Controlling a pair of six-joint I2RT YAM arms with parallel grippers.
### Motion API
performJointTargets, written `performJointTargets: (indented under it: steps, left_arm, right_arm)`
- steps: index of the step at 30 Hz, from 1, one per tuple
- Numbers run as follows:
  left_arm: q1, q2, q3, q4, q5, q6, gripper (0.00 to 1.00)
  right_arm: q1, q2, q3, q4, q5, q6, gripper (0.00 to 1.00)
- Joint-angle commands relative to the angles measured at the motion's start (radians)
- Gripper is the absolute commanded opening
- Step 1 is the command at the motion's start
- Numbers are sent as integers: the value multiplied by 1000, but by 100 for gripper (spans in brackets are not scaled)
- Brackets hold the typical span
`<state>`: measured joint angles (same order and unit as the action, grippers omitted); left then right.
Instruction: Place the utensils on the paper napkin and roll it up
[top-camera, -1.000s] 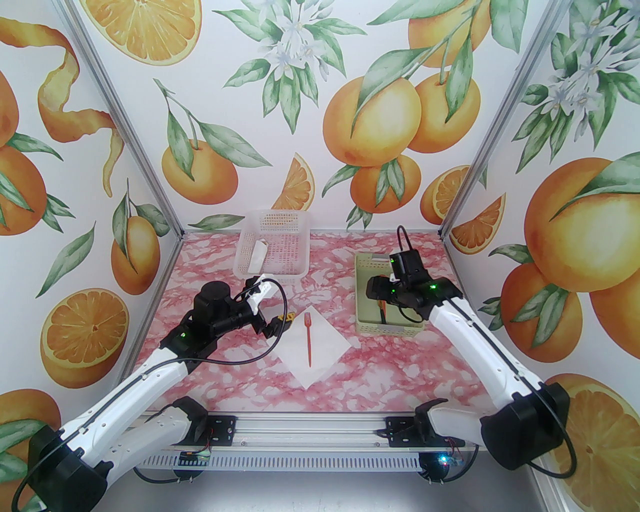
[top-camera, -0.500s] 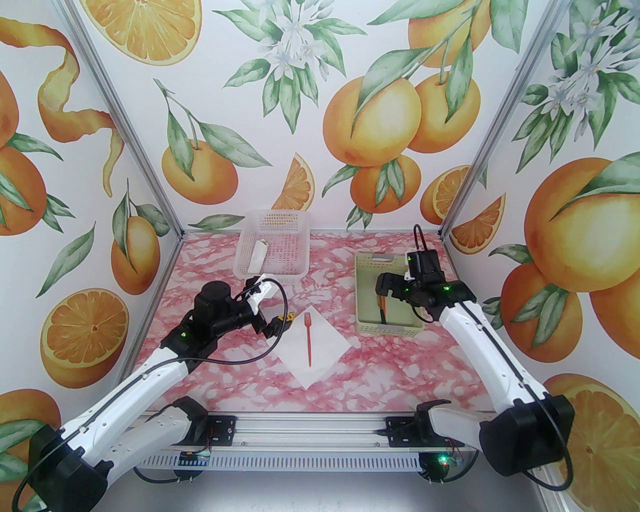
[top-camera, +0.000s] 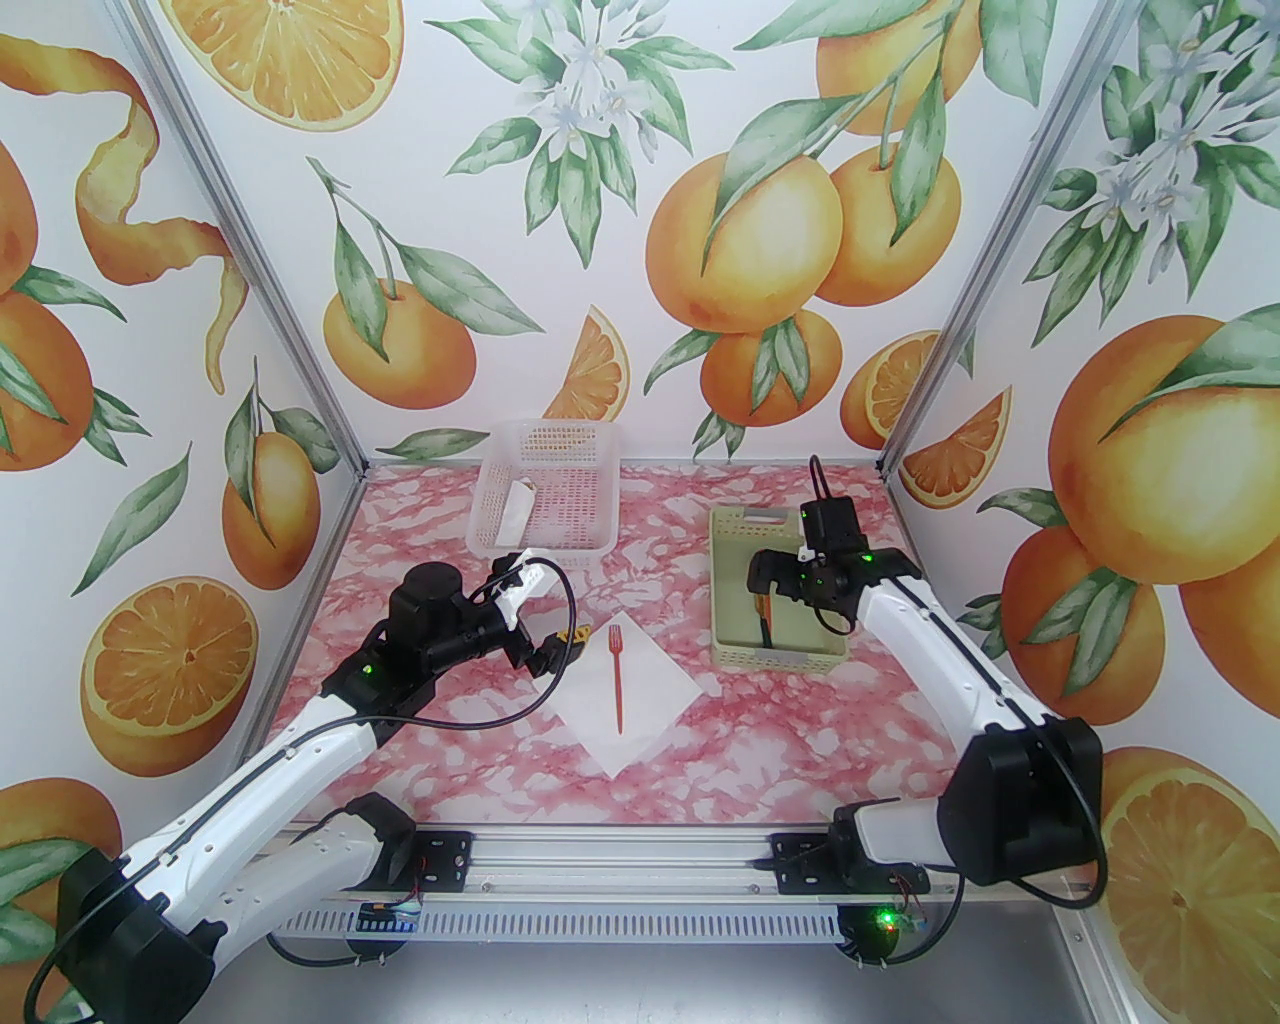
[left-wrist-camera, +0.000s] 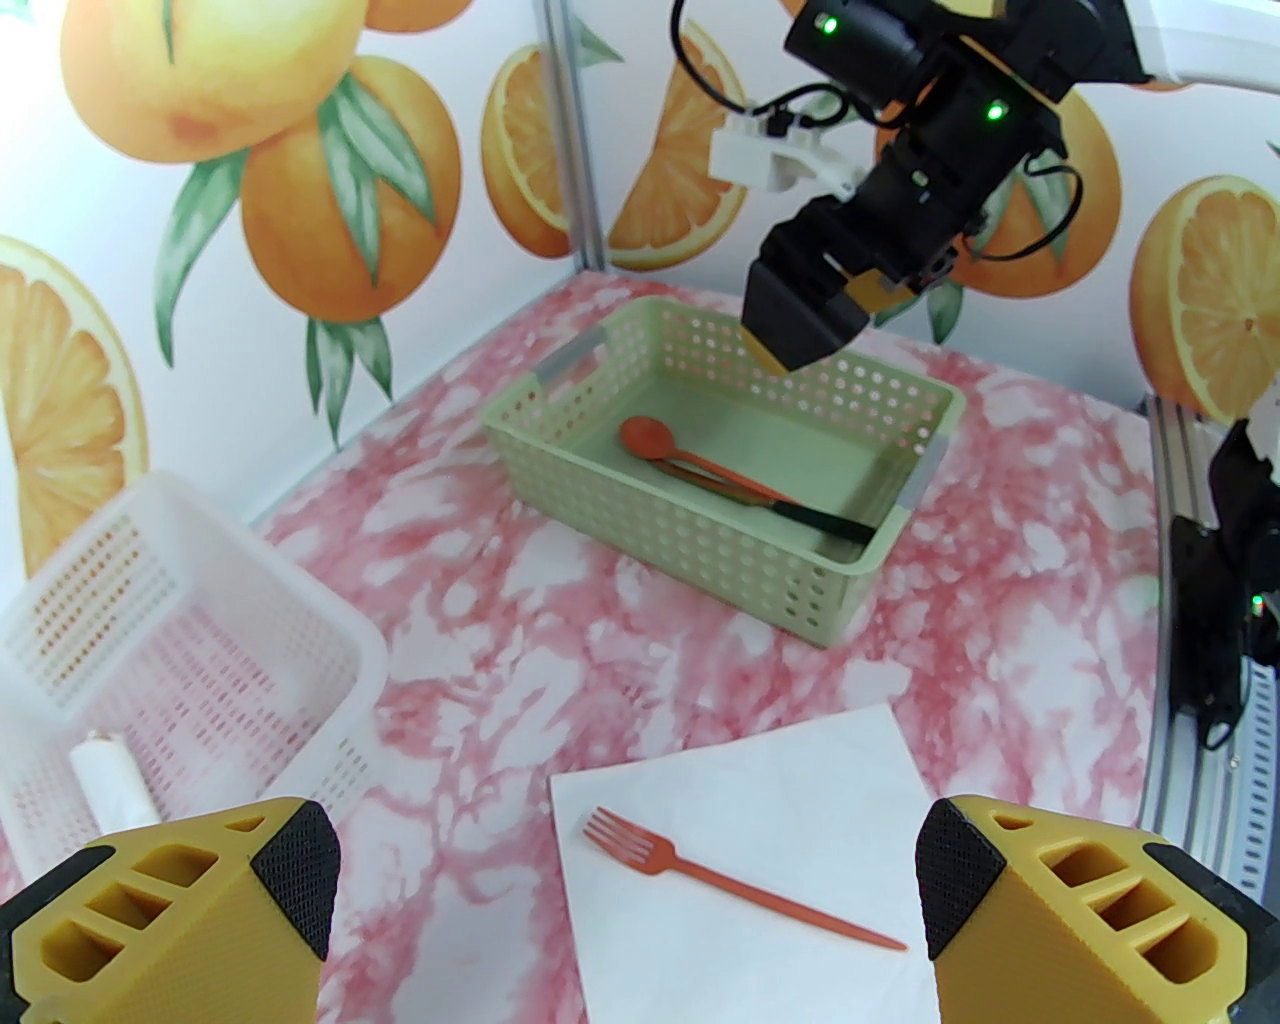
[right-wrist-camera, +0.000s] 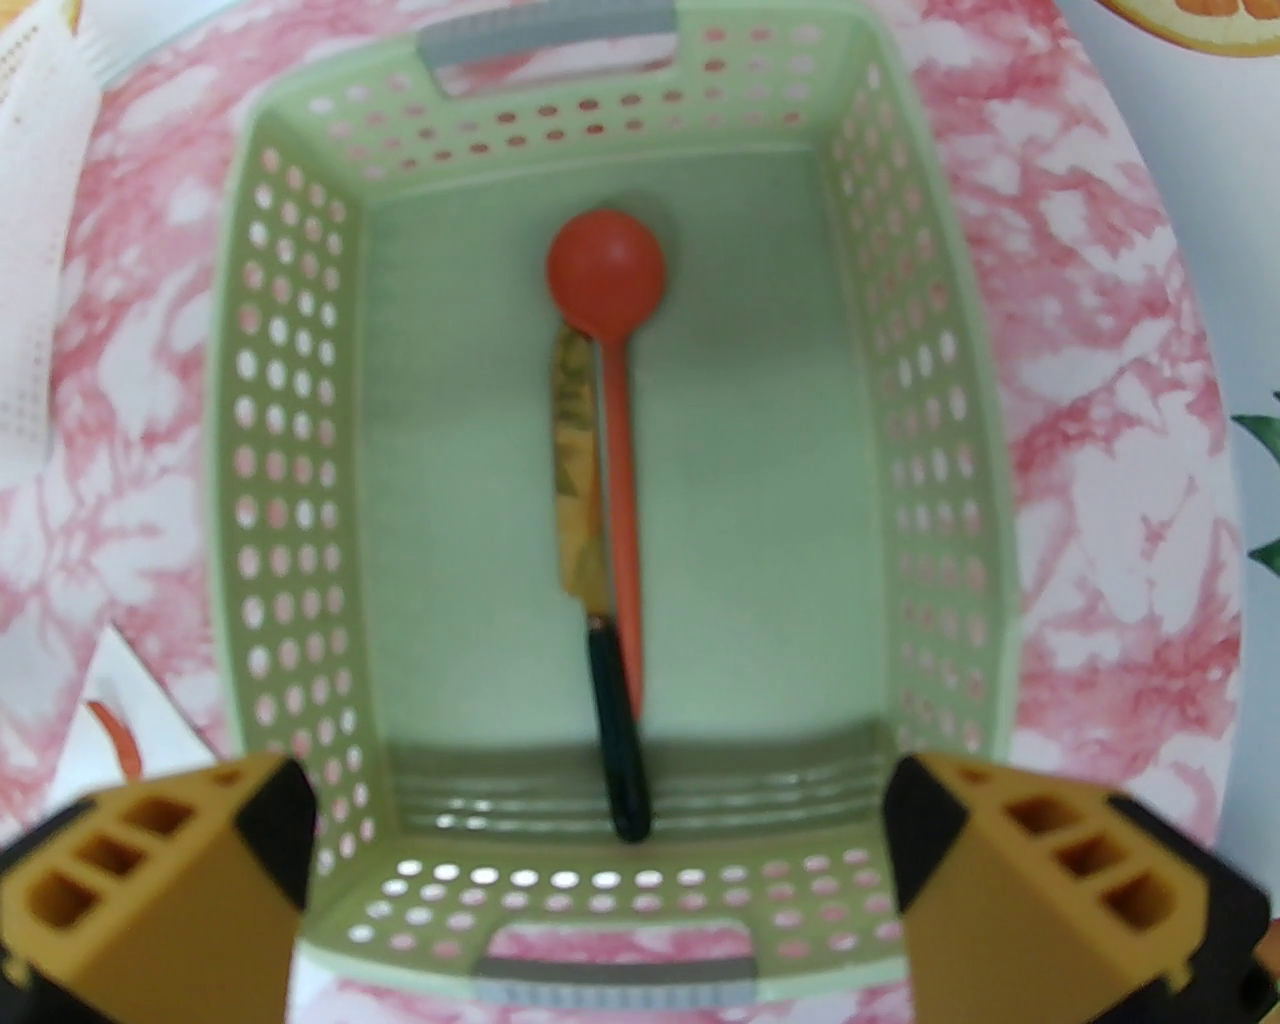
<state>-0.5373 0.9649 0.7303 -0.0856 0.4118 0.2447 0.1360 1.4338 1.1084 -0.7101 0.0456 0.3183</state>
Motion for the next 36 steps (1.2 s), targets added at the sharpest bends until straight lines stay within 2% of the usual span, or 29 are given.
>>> performJointTargets:
  steps: [1,8,21,36]
  left_arm:
    - [-3,3,4,15,19,19,100]
    - [-2,3,5,11,16,21,100]
    - [-3,6,7,6,12,25,100]
    - [-3,8,9,1,6,30,100]
  right_arm:
    - [-2,42,-10,32,-15,-18,99]
    - [-2,136,-7,48,-65,-20,91]
    - [-2,304,53,41,-93,-21,58]
    - [-1,378,50,7,-102,-22,39]
